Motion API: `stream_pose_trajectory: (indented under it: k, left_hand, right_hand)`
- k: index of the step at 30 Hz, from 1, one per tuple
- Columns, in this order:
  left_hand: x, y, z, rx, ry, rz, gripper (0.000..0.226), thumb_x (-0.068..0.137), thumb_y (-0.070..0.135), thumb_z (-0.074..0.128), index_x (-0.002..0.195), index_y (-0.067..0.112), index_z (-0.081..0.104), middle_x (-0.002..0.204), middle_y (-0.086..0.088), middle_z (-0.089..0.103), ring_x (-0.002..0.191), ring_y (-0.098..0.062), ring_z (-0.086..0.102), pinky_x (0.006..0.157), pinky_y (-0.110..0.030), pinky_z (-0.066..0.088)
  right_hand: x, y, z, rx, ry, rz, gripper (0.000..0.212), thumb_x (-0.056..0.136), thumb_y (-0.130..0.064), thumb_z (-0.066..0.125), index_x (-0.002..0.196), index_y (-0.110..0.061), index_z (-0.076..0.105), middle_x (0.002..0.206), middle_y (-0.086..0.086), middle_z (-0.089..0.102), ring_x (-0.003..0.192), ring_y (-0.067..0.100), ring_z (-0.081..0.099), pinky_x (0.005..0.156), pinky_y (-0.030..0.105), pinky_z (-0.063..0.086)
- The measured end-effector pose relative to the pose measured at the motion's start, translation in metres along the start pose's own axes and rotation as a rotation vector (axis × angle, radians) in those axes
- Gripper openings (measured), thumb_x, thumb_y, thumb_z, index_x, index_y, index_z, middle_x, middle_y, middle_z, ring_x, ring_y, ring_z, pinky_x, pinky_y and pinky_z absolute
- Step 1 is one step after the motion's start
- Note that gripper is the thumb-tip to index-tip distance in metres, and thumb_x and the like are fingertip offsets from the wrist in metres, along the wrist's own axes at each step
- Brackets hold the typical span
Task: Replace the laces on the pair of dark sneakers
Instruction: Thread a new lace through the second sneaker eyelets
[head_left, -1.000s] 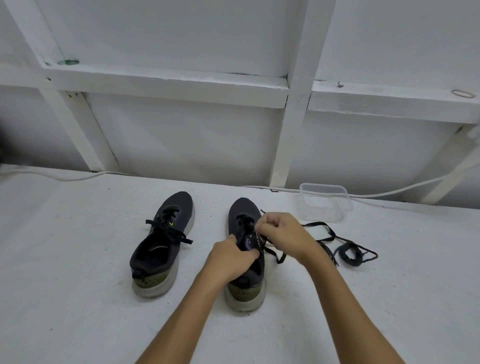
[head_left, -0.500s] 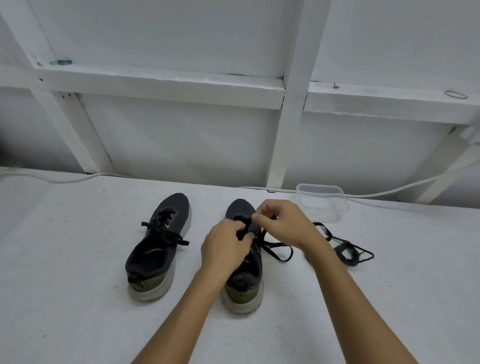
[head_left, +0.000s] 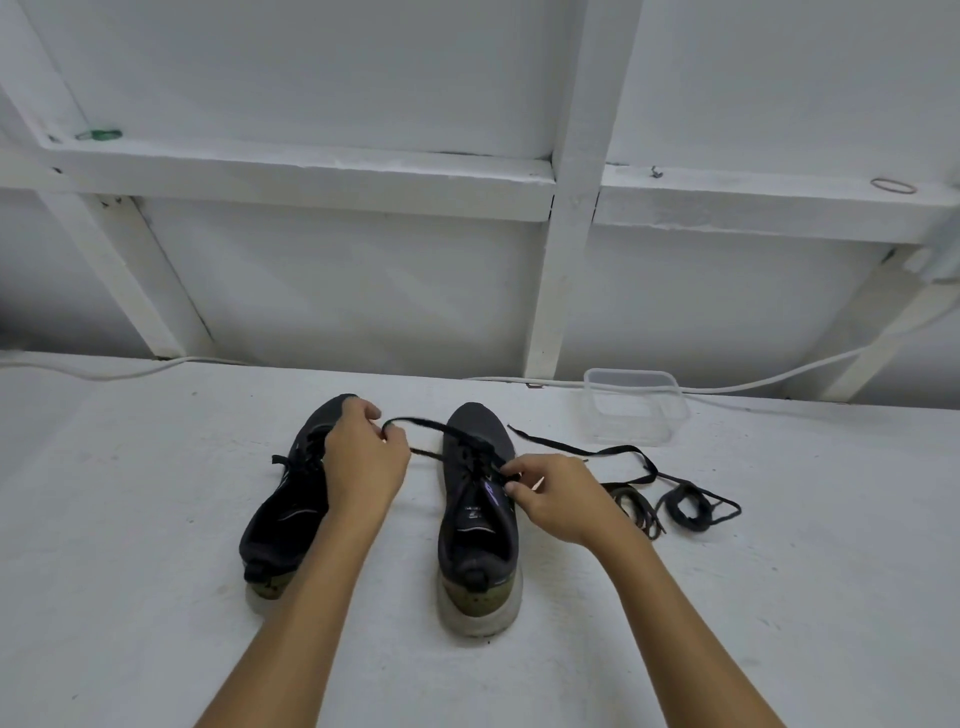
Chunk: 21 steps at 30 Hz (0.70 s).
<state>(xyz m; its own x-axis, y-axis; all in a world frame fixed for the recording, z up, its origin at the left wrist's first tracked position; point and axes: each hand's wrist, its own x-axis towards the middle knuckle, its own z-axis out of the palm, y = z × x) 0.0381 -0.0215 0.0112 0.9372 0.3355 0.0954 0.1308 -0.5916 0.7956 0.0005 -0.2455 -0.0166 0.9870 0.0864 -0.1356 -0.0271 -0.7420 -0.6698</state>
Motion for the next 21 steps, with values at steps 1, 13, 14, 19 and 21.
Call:
stream_pose_trajectory:
  k: [1, 13, 14, 19, 21]
  left_hand:
    - [0.001, -0.004, 0.0, 0.097, -0.043, 0.014, 0.022, 0.09, 0.006, 0.06, 0.111, 0.005, 0.053, 0.101, -0.009, 0.061, 0.089, -0.031, 0.06, 0.074, -0.04, 0.047]
    - [-0.024, -0.031, 0.02, 0.495, -0.527, -0.04, 0.081, 0.087, 0.007, 0.062, 0.156, 0.009, 0.019, 0.098, -0.001, 0.055, 0.089, -0.016, 0.051, 0.072, -0.019, 0.035]
    - [-0.025, -0.029, 0.021, 0.407, -0.539, -0.156, 0.081, 0.084, 0.011, 0.066, 0.152, 0.003, 0.021, 0.088, 0.001, 0.055, 0.08, -0.012, 0.048, 0.065, -0.01, 0.034]
    - [-0.033, -0.032, 0.021, 0.303, -0.568, -0.248, 0.052, 0.087, 0.021, 0.066, 0.133, 0.006, 0.047, 0.119, -0.012, 0.061, 0.097, -0.025, 0.062, 0.066, -0.025, 0.047]
    - [-0.034, -0.031, 0.017, 0.421, -0.488, -0.116, 0.036, 0.092, 0.023, 0.06, 0.127, 0.015, 0.06, 0.124, -0.007, 0.064, 0.109, -0.025, 0.061, 0.084, -0.029, 0.049]
  right_hand:
    - [0.001, 0.001, 0.002, -0.007, -0.004, 0.008, 0.028, 0.097, -0.032, 0.063, 0.125, -0.034, 0.068, 0.083, -0.015, 0.07, 0.083, 0.005, 0.065, 0.077, 0.025, 0.051]
    - [0.001, 0.013, 0.0, -0.123, -0.066, 0.12, 0.011, 0.093, -0.036, 0.063, 0.082, -0.039, 0.061, 0.072, -0.013, 0.063, 0.069, 0.002, 0.058, 0.058, 0.022, 0.039]
    - [0.001, 0.013, 0.0, -0.122, -0.073, 0.129, 0.012, 0.093, -0.035, 0.063, 0.082, -0.039, 0.061, 0.071, -0.012, 0.063, 0.068, 0.002, 0.058, 0.056, 0.021, 0.037]
    - [-0.001, 0.012, 0.0, -0.126, -0.097, 0.139, 0.01, 0.092, -0.037, 0.067, 0.084, -0.041, 0.063, 0.074, -0.013, 0.064, 0.071, 0.001, 0.058, 0.057, 0.021, 0.038]
    - [-0.002, 0.013, -0.002, -0.131, -0.104, 0.139, 0.009, 0.092, -0.038, 0.068, 0.085, -0.041, 0.063, 0.076, -0.013, 0.064, 0.072, 0.001, 0.058, 0.058, 0.021, 0.038]
